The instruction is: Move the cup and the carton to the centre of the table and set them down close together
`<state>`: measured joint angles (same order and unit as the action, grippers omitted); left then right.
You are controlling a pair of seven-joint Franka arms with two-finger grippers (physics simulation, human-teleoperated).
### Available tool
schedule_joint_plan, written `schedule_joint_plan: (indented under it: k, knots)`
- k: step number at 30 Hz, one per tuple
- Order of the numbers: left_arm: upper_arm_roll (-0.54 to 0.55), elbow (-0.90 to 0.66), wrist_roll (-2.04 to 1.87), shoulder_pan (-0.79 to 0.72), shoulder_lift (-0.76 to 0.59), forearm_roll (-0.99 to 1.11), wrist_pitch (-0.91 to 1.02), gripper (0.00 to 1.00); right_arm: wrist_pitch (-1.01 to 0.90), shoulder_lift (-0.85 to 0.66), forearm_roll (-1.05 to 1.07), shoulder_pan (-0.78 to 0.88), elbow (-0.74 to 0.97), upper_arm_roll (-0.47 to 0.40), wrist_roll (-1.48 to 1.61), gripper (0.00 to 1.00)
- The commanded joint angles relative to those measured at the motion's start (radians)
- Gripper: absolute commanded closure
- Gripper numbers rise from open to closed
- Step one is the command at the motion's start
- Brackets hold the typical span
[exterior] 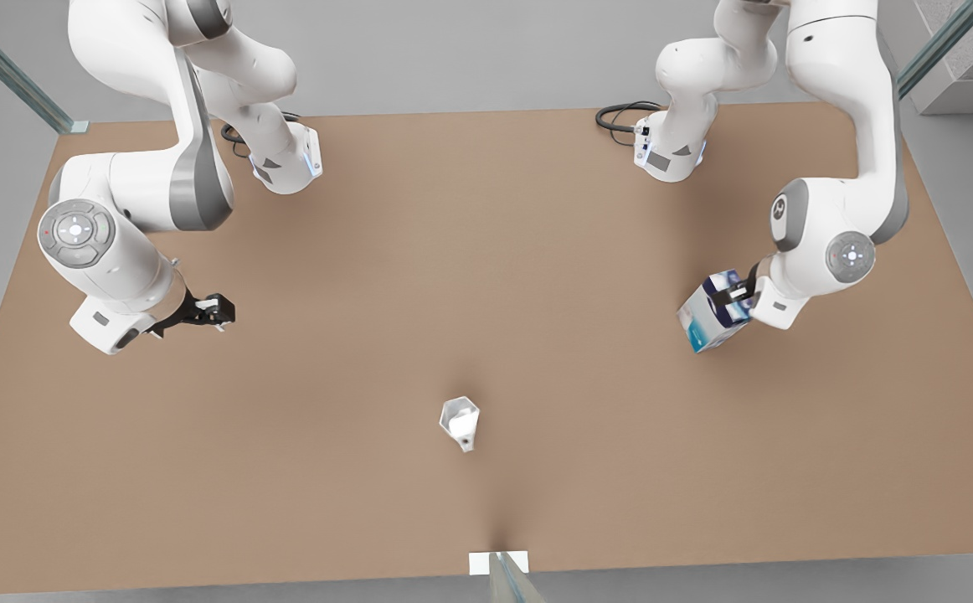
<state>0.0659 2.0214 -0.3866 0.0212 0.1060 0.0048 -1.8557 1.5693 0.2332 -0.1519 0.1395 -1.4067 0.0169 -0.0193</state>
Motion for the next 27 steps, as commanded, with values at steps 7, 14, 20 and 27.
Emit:
schedule_joint_plan:
  k: [7,14,20,27]
  knots:
    - [-0.001,0.052,0.0,0.005,0.037,0.003,-0.115,0.01,0.0,0.0,0.002,0.002,0.0,0.0,0.001,0.0]
    - [-0.001,0.066,-0.002,0.006,0.057,0.003,-0.135,0.37,-0.002,-0.002,0.002,0.002,0.0,0.0,0.001,0.0]
    - [-0.001,0.065,0.0,0.005,0.055,0.003,-0.134,0.48,-0.002,-0.003,0.002,0.002,0.0,0.002,-0.001,0.0]
    - [-0.003,-0.121,0.012,-0.012,0.012,0.003,0.119,0.5,0.0,-0.003,0.002,0.0,0.0,0.002,-0.001,0.0]
